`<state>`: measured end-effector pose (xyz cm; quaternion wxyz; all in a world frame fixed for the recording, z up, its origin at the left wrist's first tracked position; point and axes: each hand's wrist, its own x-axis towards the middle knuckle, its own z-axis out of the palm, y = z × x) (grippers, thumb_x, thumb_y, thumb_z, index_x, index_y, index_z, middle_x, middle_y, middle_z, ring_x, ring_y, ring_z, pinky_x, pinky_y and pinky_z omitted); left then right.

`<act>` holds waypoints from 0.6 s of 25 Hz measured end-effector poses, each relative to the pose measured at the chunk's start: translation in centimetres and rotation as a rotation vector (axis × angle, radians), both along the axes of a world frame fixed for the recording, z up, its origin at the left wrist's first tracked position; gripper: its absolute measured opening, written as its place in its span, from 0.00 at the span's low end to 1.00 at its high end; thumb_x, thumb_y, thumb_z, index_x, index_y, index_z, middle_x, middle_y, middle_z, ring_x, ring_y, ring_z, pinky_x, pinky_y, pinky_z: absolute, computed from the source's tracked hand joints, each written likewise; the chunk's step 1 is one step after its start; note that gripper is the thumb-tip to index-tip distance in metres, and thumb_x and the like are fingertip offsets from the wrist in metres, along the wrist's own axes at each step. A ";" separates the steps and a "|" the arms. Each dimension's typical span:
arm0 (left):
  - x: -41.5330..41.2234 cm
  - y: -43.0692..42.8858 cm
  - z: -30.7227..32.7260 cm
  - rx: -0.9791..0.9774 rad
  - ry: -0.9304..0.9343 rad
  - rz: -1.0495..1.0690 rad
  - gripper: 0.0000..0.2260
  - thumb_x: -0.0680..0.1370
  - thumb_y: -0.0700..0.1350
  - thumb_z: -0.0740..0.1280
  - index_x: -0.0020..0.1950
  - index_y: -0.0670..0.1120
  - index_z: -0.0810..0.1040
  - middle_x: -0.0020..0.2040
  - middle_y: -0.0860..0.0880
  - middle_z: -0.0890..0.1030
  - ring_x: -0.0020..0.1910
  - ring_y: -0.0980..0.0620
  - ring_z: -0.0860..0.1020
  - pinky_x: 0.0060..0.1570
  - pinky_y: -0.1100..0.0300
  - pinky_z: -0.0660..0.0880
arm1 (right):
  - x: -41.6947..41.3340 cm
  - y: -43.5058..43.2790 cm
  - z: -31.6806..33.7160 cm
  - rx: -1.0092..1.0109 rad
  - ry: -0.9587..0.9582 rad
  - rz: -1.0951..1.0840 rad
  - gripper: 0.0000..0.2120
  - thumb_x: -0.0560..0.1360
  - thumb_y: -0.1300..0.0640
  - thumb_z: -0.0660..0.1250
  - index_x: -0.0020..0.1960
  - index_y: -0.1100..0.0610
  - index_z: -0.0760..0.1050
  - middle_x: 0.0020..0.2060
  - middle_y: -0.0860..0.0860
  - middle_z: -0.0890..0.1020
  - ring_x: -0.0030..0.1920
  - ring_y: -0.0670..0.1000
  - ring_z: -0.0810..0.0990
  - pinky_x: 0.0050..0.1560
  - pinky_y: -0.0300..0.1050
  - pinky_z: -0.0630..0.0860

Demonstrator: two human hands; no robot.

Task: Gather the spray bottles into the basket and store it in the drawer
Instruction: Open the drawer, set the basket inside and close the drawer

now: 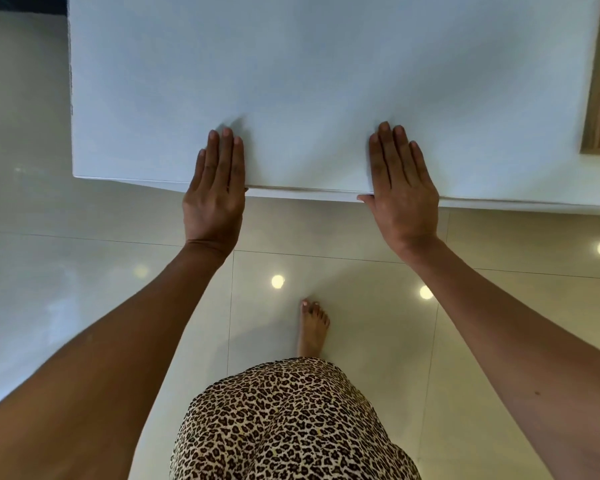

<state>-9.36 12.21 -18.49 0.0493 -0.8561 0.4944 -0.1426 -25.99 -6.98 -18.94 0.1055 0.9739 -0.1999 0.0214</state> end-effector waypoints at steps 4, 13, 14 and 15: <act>0.1 -0.1 -0.2 -0.012 -0.071 0.000 0.23 0.69 0.38 0.75 0.62 0.35 0.74 0.60 0.40 0.79 0.61 0.43 0.77 0.59 0.55 0.75 | 0.0 -0.1 -0.4 -0.058 -0.064 0.023 0.35 0.66 0.54 0.75 0.68 0.63 0.66 0.66 0.58 0.74 0.67 0.57 0.72 0.68 0.49 0.65; -0.3 0.1 1.1 0.038 0.262 0.097 0.34 0.68 0.40 0.72 0.70 0.34 0.61 0.70 0.36 0.67 0.70 0.38 0.65 0.69 0.50 0.63 | 0.2 0.2 0.4 0.047 -0.013 -0.013 0.42 0.63 0.54 0.76 0.70 0.65 0.60 0.69 0.61 0.69 0.69 0.61 0.67 0.70 0.52 0.60; -0.4 0.0 1.4 0.061 0.352 0.116 0.37 0.69 0.42 0.71 0.72 0.35 0.57 0.73 0.36 0.62 0.73 0.39 0.60 0.72 0.50 0.58 | 0.2 0.3 0.6 0.088 0.002 -0.028 0.43 0.64 0.55 0.75 0.71 0.65 0.58 0.71 0.62 0.66 0.71 0.61 0.64 0.71 0.52 0.58; -0.5 0.0 1.6 0.100 0.425 0.141 0.40 0.70 0.44 0.71 0.73 0.36 0.52 0.75 0.37 0.56 0.75 0.40 0.55 0.73 0.51 0.53 | 0.2 0.4 0.8 0.155 0.026 -0.050 0.44 0.65 0.56 0.75 0.72 0.65 0.54 0.72 0.62 0.63 0.72 0.61 0.61 0.73 0.53 0.55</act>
